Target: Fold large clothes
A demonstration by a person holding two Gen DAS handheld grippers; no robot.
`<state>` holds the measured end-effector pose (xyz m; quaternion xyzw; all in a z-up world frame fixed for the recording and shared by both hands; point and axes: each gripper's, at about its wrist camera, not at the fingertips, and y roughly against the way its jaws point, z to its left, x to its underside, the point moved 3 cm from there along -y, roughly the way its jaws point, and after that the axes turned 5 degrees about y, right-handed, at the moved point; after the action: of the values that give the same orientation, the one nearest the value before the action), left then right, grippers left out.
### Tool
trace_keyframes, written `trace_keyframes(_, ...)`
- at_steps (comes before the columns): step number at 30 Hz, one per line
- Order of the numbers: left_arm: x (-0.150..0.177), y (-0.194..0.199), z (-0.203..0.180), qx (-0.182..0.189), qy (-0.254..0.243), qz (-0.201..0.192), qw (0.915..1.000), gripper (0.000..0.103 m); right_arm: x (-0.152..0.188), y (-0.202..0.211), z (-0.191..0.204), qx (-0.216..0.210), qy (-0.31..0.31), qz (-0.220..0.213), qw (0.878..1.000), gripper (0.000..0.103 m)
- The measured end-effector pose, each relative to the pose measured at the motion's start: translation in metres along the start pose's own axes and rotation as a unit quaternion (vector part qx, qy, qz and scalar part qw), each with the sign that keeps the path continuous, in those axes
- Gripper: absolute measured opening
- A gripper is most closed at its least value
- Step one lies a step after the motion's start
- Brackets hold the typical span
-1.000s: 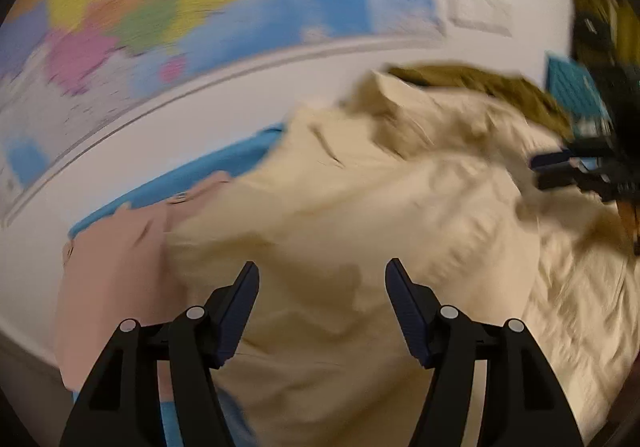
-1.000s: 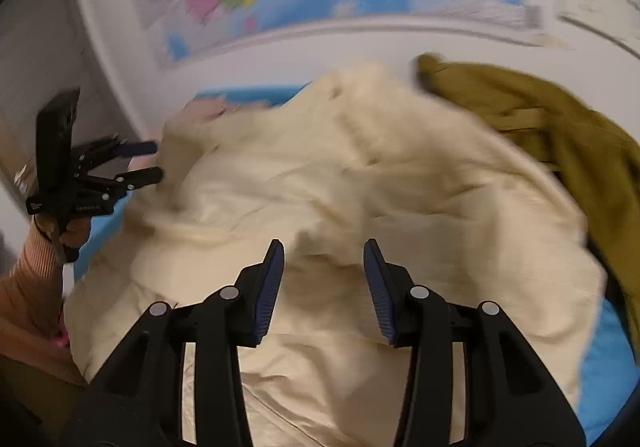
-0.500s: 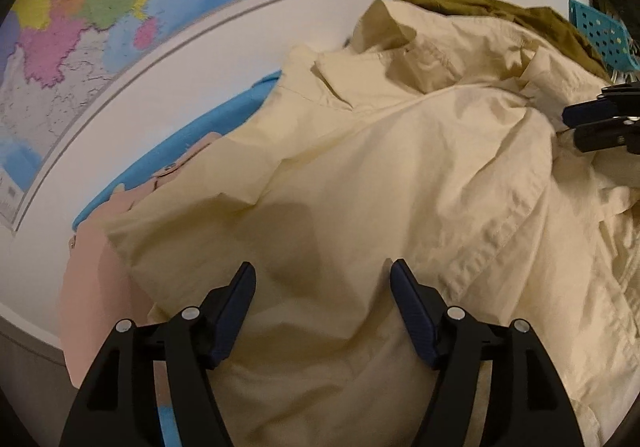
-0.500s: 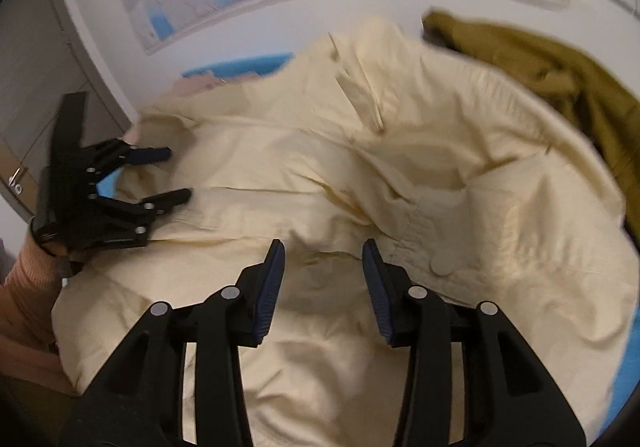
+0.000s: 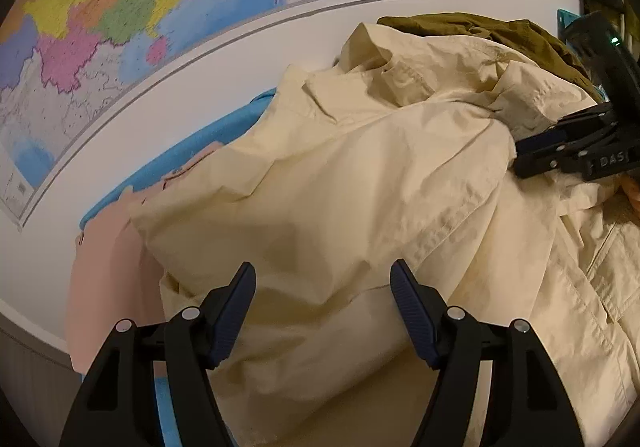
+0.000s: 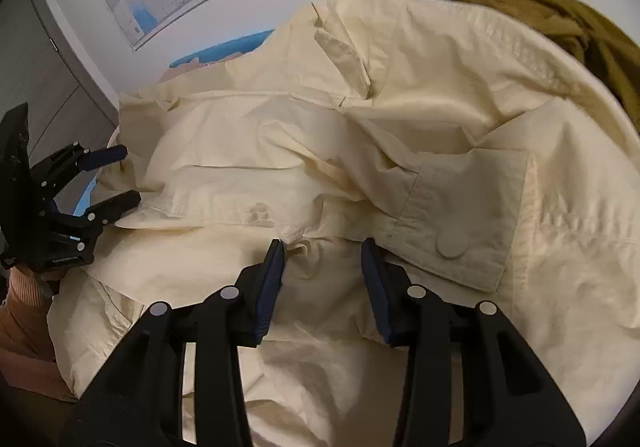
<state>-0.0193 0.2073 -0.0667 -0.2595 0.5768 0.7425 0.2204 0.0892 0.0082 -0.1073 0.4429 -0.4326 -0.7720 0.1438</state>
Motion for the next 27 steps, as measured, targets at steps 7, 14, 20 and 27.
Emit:
trace_keyframes(7,0.008,0.017,0.003,-0.003,0.008,-0.009,0.9999,0.068,0.005,0.045,0.011,-0.013,0.004,-0.042,0.999,0.049)
trace_keyframes(14,0.021,0.041,0.005,0.010,0.028,-0.023,0.9993,0.072,0.023,0.098,0.021,-0.029,-0.002,-0.088,0.996,0.056)
trace_keyframes(20,0.038,0.058,0.000,0.024,0.030,-0.030,0.9988,0.073,0.045,0.114,0.025,-0.010,0.003,-0.087,0.996,0.057)
trace_keyframes(27,0.062,0.044,0.009,0.019,0.054,0.004,0.9984,0.077,0.074,0.078,-0.022,0.042,-0.059,-0.023,0.997,0.057)
